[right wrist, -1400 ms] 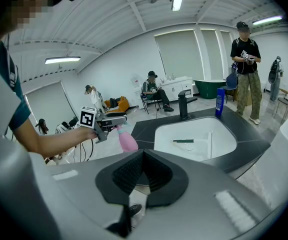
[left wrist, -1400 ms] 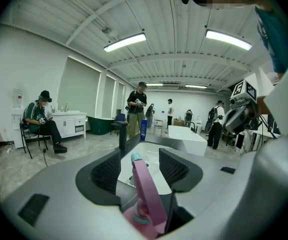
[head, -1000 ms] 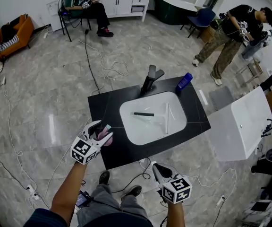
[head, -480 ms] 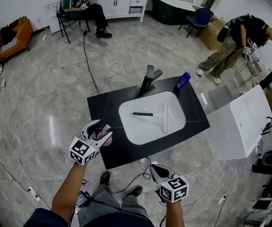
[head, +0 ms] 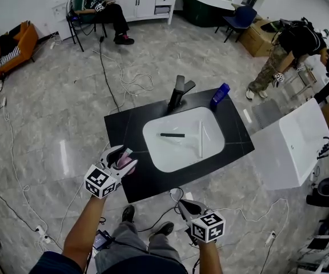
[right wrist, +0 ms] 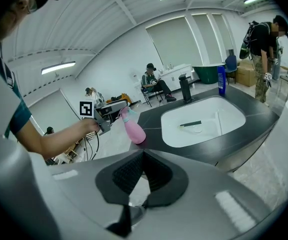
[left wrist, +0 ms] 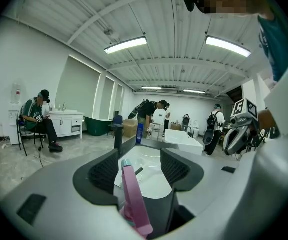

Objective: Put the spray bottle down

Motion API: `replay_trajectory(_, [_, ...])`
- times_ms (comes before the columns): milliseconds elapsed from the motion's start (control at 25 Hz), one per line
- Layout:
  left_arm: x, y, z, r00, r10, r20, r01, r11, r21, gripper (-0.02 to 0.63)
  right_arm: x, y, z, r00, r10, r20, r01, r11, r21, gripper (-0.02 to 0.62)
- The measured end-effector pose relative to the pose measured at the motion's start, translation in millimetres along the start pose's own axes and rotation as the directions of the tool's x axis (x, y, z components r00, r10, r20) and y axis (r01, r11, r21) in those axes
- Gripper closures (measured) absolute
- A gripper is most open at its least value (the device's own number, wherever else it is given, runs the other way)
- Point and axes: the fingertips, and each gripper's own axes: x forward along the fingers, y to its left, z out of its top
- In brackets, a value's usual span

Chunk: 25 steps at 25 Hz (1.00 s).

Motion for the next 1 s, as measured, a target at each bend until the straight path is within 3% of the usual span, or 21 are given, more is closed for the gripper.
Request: replay_trajectory(1000, [7,-14,-6,0.999,-0.036,-0.019,0.036,0.999,0.002,0.356,19,4,-32,0.997,0.048,-0.054,-0.044,0.996,0.077,0.584])
